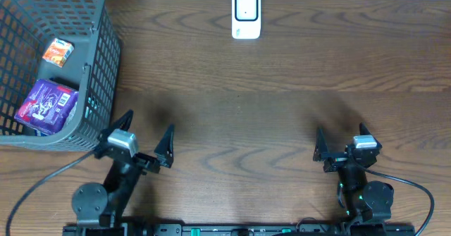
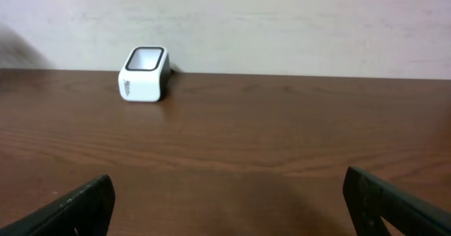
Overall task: Scan the item barcode
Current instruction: 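Reach the left gripper into the basket and grasp the purple pack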
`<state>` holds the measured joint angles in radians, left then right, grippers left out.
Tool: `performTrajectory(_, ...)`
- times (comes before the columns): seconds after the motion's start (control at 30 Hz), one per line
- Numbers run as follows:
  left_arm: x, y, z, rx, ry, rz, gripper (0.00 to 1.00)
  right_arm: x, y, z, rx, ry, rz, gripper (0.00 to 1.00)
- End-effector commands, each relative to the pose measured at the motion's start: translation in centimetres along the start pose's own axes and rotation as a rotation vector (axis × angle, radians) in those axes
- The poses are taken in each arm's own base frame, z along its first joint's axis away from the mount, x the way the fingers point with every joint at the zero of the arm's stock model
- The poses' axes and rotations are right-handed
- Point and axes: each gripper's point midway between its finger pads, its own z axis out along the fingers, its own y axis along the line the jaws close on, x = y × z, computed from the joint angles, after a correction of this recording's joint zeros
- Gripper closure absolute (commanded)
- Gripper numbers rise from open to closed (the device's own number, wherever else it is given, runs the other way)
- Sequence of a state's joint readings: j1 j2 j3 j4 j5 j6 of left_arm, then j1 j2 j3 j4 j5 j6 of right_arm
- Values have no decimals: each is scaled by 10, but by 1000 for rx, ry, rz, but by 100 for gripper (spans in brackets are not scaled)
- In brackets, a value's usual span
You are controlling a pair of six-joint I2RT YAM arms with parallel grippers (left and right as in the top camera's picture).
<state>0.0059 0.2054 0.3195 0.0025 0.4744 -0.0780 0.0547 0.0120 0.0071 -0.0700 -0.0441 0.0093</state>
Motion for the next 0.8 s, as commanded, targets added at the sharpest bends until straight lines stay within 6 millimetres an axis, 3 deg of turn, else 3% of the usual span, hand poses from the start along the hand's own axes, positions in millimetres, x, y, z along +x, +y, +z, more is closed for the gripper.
performTrajectory(0.0, -5, -23, 2, 139, 17, -7, 2, 1, 0, 0, 4, 2, -15, 1)
performTrajectory(0.13, -28, -23, 5, 141, -69, 38, 2, 1, 0, 0, 4, 2, -15, 1)
performTrajectory(0.23, -52, -6, 8, 29, -96, 35, 2, 1, 0, 0, 4, 2, -15, 1)
performTrajectory(0.4, -74, 28, 24, -172, 118, -34, 2, 1, 0, 0, 4, 2, -15, 2)
performTrajectory(0.5, -82, 10, 44, -40, 257, -49, 2, 1, 0, 0, 4, 2, -15, 1)
performTrajectory(0.57, -78, 0, 57, 51, 332, -98, 2, 1, 0, 0, 4, 2, -15, 1)
performTrajectory(0.7, -50, 20, 82, 12, 431, -141, 2, 1, 0, 0, 4, 2, -15, 1)
performTrajectory(0.77, -48, 24, 90, 2, 469, -174, 2, 1, 0, 0, 4, 2, -15, 1)
